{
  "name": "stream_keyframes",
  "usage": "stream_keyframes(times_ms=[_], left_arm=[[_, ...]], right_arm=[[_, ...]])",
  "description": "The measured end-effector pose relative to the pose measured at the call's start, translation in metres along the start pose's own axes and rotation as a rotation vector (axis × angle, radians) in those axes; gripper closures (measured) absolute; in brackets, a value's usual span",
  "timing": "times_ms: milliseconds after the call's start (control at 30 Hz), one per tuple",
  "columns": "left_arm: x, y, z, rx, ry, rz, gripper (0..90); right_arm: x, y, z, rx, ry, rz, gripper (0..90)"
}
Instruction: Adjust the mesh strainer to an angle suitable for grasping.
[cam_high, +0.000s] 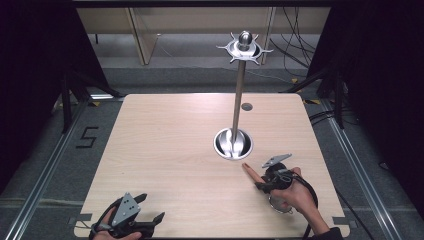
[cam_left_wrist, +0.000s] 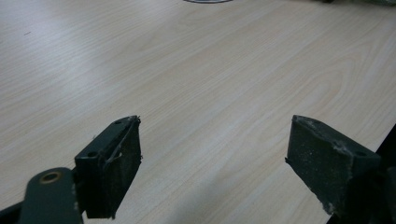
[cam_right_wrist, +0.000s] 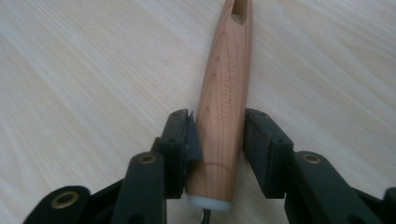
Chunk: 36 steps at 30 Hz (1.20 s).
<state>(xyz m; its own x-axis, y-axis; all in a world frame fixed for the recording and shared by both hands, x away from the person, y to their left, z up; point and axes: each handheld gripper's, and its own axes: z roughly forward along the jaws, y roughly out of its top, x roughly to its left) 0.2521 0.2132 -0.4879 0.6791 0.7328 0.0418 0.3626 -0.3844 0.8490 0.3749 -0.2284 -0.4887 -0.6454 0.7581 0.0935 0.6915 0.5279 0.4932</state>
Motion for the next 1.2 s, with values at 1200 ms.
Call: stream_keyframes(times_ms=[1200], left_arm=[[-0.001,0.002,-0.002,-0.009,-0.008,0.032,16.9]], right_arm=[[-0.001,-0.002,-0.029,-0.303,0.169,-0.023,69.1]])
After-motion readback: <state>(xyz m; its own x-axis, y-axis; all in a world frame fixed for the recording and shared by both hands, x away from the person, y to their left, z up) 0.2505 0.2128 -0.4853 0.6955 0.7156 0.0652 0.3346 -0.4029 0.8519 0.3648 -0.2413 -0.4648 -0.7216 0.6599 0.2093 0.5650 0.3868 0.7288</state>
